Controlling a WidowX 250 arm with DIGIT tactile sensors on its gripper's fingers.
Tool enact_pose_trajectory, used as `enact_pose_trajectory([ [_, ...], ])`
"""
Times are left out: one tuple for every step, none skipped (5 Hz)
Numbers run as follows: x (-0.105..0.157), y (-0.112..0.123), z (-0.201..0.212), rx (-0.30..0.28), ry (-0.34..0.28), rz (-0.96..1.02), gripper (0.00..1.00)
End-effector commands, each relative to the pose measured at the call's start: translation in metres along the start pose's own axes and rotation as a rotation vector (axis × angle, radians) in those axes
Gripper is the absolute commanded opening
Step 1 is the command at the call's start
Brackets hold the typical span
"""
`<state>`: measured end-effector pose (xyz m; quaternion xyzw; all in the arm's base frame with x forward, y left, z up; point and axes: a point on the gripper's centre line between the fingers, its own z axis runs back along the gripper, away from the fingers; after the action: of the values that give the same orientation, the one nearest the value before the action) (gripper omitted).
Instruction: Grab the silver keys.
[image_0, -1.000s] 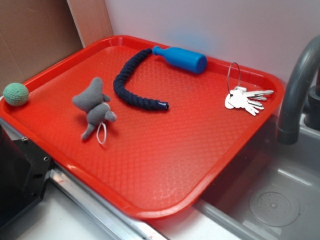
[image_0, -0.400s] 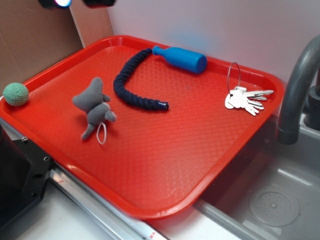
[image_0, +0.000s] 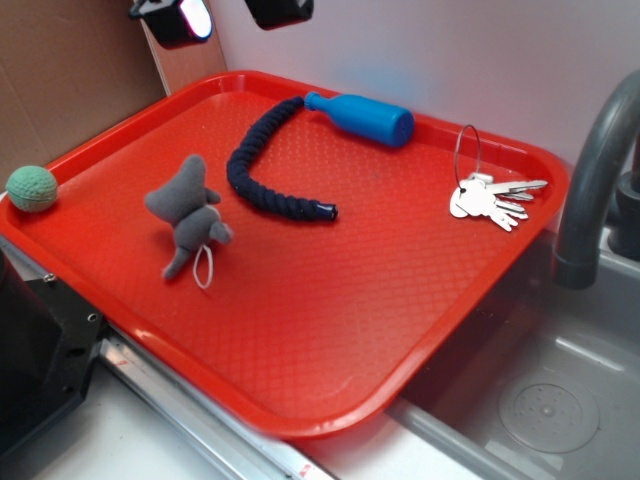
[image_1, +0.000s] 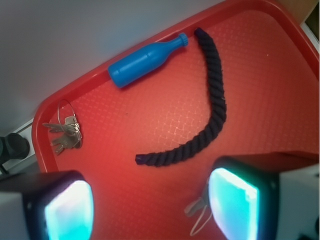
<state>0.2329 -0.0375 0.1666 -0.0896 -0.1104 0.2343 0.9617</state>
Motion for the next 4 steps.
enact_pose_trajectory([
  [0.008, -0.001, 0.009, -0.019, -0.025, 0.001, 1.0],
  [0.026, -0.038, -0.05, 0.013, 0.048, -0.097, 1.0],
  [0.022, -0.062, -0.066, -0.028, 0.041, -0.166, 1.0],
  [0.019, -0.095, -0.097, -0.056, 0.089, -0.181, 1.0],
])
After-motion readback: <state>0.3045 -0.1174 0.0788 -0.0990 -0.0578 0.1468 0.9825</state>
